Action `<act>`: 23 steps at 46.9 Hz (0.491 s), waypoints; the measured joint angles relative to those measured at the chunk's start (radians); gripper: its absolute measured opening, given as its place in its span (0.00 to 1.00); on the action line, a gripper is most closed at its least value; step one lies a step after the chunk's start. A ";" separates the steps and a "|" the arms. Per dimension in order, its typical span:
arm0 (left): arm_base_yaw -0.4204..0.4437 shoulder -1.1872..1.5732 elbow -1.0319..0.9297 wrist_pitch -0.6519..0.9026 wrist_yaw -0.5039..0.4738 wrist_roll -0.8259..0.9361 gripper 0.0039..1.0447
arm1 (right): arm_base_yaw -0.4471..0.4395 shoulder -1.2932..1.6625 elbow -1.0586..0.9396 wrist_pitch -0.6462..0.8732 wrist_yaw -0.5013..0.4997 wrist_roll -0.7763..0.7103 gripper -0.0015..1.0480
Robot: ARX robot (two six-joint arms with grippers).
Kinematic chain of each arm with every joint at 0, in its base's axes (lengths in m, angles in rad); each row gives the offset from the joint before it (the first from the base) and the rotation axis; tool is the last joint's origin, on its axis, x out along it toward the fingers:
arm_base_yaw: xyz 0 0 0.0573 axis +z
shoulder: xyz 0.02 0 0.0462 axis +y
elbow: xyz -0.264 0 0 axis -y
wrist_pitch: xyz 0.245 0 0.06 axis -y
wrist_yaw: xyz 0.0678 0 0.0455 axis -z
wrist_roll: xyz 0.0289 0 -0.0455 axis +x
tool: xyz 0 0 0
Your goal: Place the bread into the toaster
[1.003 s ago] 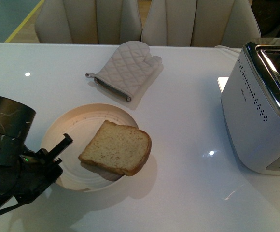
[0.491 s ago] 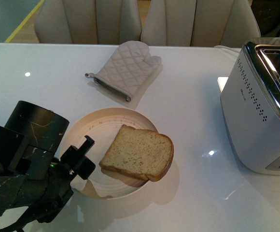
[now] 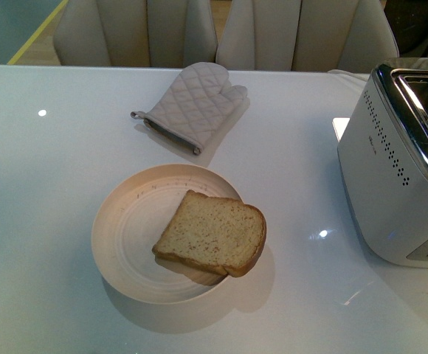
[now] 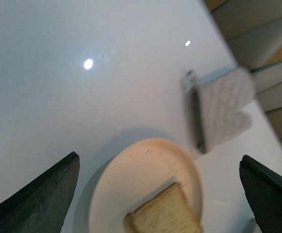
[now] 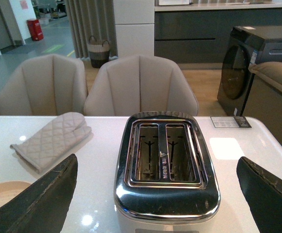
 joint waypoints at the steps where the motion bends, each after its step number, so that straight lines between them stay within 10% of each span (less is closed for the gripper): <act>1: 0.008 -0.047 -0.026 0.076 0.016 0.060 0.89 | 0.000 0.000 0.000 0.000 0.000 0.000 0.92; 6: 0.036 -0.311 -0.163 0.412 0.071 0.488 0.69 | 0.000 0.000 0.000 0.000 0.000 0.000 0.92; 23: 0.116 -0.583 -0.333 0.375 0.143 0.930 0.05 | 0.000 0.000 0.000 0.000 0.000 0.000 0.92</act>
